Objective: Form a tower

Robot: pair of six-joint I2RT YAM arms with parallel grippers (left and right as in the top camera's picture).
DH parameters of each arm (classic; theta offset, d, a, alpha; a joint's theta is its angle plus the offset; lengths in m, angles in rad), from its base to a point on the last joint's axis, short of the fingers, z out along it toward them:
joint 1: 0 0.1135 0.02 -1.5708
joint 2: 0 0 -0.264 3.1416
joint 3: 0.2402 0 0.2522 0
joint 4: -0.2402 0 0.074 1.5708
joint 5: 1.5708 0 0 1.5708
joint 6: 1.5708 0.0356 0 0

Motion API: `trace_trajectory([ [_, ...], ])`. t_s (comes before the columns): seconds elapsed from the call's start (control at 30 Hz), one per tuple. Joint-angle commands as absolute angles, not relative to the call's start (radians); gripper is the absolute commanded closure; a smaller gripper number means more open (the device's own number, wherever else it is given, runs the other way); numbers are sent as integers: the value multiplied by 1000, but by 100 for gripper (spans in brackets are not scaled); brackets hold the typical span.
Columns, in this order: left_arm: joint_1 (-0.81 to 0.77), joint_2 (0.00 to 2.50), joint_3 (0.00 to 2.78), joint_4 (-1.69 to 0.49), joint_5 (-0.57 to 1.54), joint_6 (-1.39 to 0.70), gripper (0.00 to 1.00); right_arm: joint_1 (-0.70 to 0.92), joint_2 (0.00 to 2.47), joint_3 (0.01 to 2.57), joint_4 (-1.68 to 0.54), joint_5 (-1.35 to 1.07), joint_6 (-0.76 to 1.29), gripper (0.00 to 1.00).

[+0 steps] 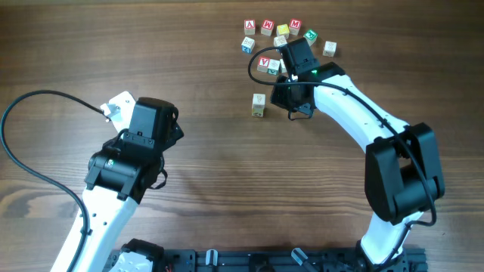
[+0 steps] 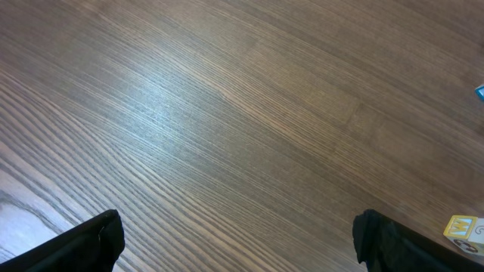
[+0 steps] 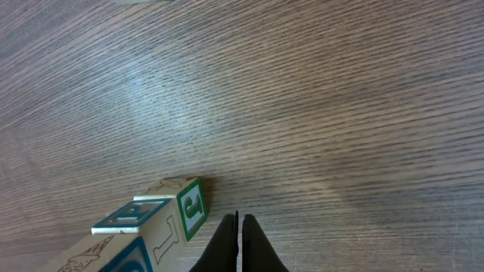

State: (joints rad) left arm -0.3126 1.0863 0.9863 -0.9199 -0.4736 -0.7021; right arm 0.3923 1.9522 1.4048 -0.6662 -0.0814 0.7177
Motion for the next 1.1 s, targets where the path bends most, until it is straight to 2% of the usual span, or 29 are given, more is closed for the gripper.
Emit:
trace_trajectory([
  [0.0,-307,1087,986,-918,-472,-719,0,397,1975,1406,-649,-76,733,95],
  [0.6,-307,1087,986,-918,-472,-719,0,429,2021,1407,-599,-70,744,93],
  [1.07,-307,1087,986,-918,-472,-719,0,395,2080,1407,-562,-186,762,95],
])
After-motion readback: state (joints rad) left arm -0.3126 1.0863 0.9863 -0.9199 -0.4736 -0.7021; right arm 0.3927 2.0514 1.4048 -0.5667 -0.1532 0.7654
